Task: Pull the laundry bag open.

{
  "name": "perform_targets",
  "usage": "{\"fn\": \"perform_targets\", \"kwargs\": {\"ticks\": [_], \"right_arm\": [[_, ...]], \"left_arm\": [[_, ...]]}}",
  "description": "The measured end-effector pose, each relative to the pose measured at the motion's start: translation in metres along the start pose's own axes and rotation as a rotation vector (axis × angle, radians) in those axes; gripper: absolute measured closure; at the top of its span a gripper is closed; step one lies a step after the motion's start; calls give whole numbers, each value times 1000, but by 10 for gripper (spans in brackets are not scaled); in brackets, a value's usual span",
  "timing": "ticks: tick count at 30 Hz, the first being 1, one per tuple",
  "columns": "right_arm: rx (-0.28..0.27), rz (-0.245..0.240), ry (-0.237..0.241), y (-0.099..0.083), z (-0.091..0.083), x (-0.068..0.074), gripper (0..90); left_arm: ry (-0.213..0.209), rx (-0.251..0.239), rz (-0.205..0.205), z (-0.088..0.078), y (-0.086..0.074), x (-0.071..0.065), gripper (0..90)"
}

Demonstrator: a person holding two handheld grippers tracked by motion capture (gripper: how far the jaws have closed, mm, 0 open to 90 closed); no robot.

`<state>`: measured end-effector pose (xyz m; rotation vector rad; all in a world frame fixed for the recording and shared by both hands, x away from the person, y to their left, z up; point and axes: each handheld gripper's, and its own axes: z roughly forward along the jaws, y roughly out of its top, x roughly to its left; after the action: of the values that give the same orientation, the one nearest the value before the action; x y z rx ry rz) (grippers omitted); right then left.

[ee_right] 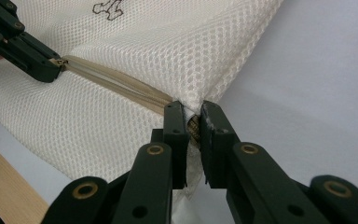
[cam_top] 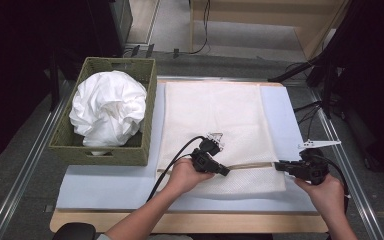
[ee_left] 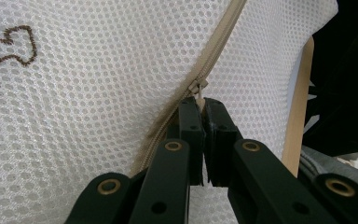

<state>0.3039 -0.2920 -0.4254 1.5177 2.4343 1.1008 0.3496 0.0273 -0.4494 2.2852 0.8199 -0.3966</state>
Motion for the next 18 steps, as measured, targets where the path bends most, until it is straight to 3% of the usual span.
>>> {"fn": "perform_targets", "kwargs": {"ticks": [9,18], "right_arm": [[-4,2,6,0,0,0,826],[-3,7,-1,-1,0,-1,825]], "left_arm": [[-6,-7,-5,-2,0,3,879],[30,-3,-20,-12,-6,6,878]]}}
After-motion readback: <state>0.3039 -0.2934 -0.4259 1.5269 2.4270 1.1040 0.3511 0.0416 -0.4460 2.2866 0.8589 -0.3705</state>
